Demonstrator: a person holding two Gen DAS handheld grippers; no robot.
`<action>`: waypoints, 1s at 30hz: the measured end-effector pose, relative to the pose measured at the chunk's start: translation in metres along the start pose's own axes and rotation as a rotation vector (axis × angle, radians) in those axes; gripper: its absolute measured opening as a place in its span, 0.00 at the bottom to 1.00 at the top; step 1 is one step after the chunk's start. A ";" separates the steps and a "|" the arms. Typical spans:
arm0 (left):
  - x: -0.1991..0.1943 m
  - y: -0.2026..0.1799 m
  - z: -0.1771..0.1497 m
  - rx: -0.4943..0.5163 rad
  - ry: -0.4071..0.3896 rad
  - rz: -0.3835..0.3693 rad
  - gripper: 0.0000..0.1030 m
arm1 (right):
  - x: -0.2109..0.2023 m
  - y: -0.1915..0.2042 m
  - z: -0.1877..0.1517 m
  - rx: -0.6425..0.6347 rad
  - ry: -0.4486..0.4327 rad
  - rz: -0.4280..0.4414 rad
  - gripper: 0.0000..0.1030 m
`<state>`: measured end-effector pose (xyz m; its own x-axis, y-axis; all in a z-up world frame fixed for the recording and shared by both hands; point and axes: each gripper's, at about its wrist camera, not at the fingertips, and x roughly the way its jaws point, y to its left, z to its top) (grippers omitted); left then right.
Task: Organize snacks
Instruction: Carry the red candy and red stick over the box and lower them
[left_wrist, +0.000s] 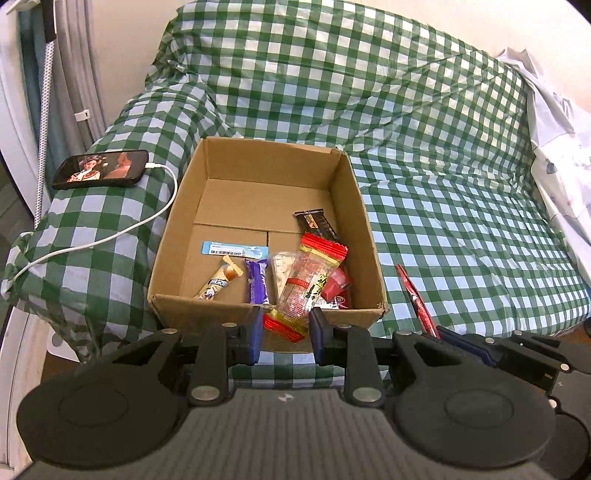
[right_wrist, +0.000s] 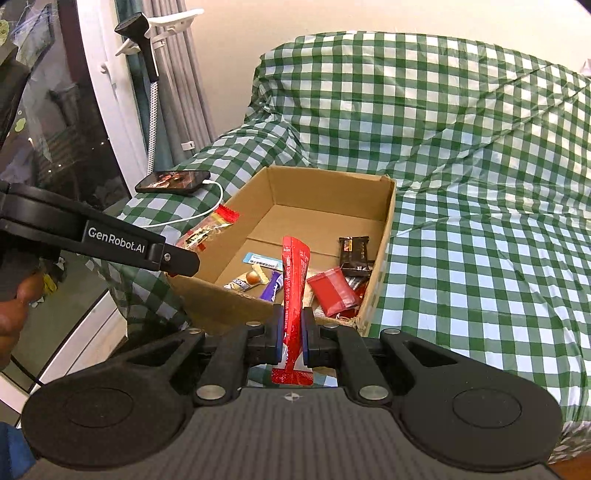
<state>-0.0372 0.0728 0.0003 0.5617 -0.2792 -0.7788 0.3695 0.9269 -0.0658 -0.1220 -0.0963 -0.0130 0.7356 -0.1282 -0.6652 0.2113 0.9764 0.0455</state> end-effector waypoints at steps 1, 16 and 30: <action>-0.001 0.000 -0.001 0.000 -0.002 0.000 0.28 | -0.001 0.001 0.000 -0.002 -0.001 0.000 0.09; 0.008 0.009 0.007 -0.014 0.007 0.005 0.28 | 0.004 -0.004 0.001 0.001 0.023 0.000 0.09; 0.049 0.028 0.039 -0.047 0.040 0.021 0.28 | 0.049 -0.014 0.024 0.005 0.077 -0.006 0.09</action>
<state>0.0300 0.0754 -0.0154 0.5388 -0.2499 -0.8045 0.3217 0.9437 -0.0777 -0.0731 -0.1206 -0.0285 0.6825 -0.1196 -0.7210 0.2187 0.9748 0.0452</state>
